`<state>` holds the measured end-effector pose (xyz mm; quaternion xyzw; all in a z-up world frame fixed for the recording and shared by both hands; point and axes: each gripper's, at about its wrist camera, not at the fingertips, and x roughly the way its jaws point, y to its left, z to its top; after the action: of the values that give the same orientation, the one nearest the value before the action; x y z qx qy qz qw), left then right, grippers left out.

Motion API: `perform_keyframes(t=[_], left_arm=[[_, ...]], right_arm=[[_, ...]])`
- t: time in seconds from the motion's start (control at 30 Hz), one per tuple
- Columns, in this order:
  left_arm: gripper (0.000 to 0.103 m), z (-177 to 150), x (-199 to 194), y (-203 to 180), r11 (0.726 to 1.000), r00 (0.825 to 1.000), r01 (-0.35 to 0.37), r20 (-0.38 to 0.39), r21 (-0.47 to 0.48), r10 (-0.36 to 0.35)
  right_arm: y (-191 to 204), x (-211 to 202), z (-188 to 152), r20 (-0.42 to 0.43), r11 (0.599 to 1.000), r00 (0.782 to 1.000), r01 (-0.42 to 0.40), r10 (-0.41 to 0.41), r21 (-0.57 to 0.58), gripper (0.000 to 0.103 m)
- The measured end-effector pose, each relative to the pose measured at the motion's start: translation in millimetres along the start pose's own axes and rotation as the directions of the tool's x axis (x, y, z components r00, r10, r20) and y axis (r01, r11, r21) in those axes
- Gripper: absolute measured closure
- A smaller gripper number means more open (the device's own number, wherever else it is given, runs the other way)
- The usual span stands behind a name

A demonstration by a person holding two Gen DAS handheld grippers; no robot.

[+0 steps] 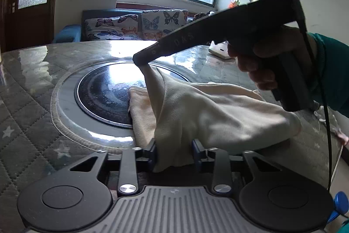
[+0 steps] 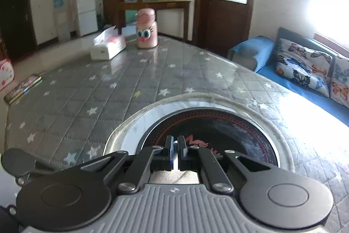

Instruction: Fold clothes

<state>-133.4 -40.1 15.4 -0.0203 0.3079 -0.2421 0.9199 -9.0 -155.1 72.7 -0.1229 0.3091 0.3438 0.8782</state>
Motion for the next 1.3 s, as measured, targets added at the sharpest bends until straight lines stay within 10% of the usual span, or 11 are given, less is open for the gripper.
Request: perform_keyframes(t=[0.37,0.6,0.9,1.3], left_arm=[[0.082,-1.4,-20.4,7.6,1.0,1.0,-0.011,-0.024,0.005,0.011],[0.081,16.0,-37.5,18.6,0.996,0.998,-0.07,-0.001,0.054,0.071],[0.081,62.5,22.3,-8.8,0.998,1.0,0.027,0.005,0.053,-0.027],[0.076,44.5,53.5,1.8,0.99,0.991,-0.111,-0.064,0.085,0.117]], right_arm=[[-18.6,32.1,-13.7,-0.075,0.99,0.997,-0.02,0.031,0.143,0.097],[-37.0,-43.1,-30.8,-0.036,0.988,0.998,0.048,-0.043,0.15,0.093],[-4.6,-83.1,-99.2,-0.068,0.989,0.99,0.131,-0.126,0.071,0.085],[16.2,-121.7,-145.9,0.014,0.99,0.992,0.121,-0.123,0.074,0.084]])
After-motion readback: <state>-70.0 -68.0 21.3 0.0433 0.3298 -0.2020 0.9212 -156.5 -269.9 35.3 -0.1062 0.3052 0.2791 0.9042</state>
